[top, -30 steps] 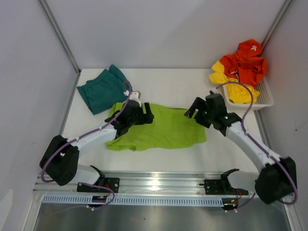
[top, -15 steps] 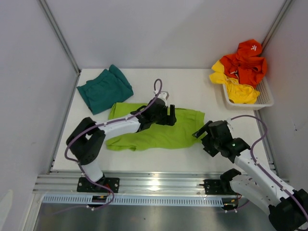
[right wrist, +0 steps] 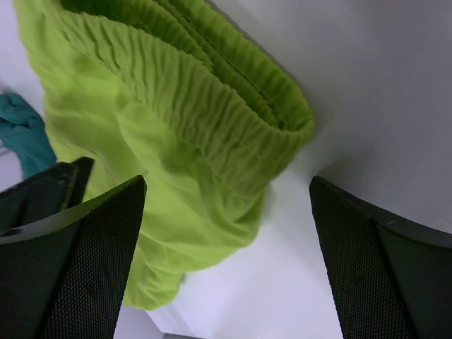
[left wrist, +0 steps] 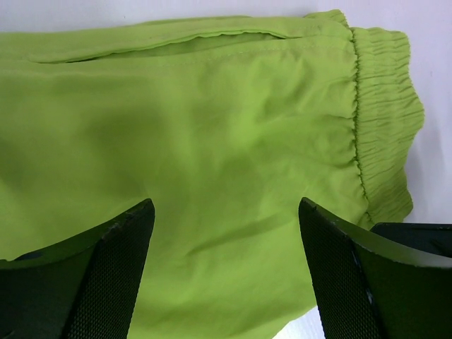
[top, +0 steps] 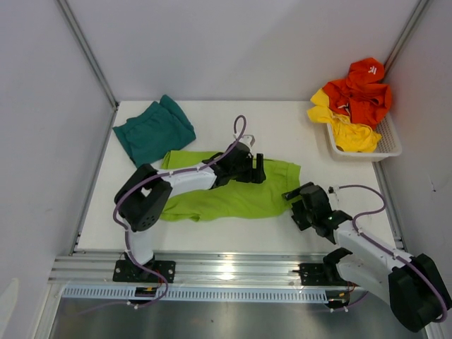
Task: Fold and stack the shorts
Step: Fold the shorts
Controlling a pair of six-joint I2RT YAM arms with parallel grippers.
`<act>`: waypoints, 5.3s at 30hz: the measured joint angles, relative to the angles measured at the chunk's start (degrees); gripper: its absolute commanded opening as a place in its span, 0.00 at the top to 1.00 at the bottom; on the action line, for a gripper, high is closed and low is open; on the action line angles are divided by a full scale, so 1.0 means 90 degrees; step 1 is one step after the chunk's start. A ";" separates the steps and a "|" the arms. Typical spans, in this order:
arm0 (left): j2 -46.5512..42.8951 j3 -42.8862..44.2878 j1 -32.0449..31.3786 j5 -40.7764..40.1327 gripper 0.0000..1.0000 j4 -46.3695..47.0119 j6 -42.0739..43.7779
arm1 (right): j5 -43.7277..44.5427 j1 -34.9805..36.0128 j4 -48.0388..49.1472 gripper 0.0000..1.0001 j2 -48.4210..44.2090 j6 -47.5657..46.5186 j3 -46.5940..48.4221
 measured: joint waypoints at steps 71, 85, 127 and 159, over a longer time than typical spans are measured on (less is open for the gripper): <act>0.1209 0.2613 0.0481 0.1105 0.11 -0.1035 0.0731 | 0.0906 -0.0253 0.1297 0.18 0.1273 -0.2572 0.0440; 0.2701 0.3772 0.0420 0.1192 0.10 -0.1399 0.1010 | 0.0323 -0.0959 0.3589 0.09 0.1231 -0.2030 -0.0631; 0.3303 0.4624 0.0272 0.0826 0.11 -0.1902 0.2055 | 0.0396 -0.0971 0.5537 0.63 0.3492 -0.0823 -0.0197; -0.5258 -0.3895 0.1700 0.0168 0.09 -0.1401 0.0189 | 0.2773 0.0537 0.2625 1.00 0.2256 -0.6120 0.2135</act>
